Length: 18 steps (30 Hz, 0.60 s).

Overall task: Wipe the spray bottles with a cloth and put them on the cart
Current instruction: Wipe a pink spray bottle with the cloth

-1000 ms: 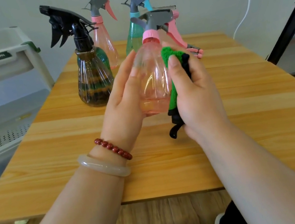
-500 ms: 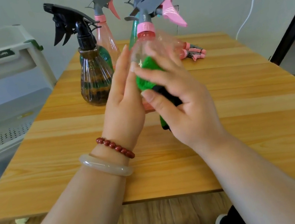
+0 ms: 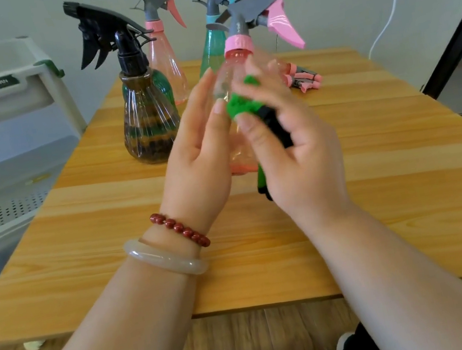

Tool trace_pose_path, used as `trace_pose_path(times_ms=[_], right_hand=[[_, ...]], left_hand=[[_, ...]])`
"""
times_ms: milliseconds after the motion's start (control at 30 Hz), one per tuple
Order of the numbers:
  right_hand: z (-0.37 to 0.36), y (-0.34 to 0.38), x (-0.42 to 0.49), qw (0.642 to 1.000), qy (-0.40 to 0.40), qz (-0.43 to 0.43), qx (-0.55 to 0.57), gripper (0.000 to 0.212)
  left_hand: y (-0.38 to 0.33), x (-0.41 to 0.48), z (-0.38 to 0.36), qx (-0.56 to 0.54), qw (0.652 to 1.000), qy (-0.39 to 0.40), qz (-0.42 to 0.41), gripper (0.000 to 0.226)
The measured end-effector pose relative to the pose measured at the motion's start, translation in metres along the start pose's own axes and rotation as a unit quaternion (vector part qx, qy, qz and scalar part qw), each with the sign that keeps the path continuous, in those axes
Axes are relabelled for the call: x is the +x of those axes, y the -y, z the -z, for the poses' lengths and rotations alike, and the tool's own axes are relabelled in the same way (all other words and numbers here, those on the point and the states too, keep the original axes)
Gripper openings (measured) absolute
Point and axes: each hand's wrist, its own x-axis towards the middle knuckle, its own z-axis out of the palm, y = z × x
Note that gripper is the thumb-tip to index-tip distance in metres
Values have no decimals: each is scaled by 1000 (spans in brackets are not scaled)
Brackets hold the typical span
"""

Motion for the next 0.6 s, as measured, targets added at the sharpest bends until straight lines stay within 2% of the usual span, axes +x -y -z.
trace_pose_path(times_ms=[67,133,200,267,333,400,500,533,600], right_hand=[[3,1,6,990,-64,-105,67,24],[3,1,7,981,-84,-149,95,20],[2,2,1,990,-46,-103,81,26],[-1,2,-5,1000,16,-11,10,31],[-2,-1,-5,998,42,30,-21,32],[0,0,-1,1000,-2,-2,3,28],[3,1,2,980,-91,-146,104,22],[2,3,2,977,-90,-161,111,22],[-1,6,-4,989,-51,-109,82,27]], left_hand=[[-2,-1,-3,19,1000,2,-11,49],[0,-1,-5,27,1000,-7,-7,46],[2,-1,-4,24,1000,-10,4,49],[3,1,-1,12,1000,-18,14,51],[3,2,2,7,1000,-16,12,51],[2,1,1,2,1000,-5,5,52],[1,-1,-3,11,1000,-14,9,50],[2,-1,-4,15,1000,-17,14,50],[2,0,-2,9,1000,-15,18,52]])
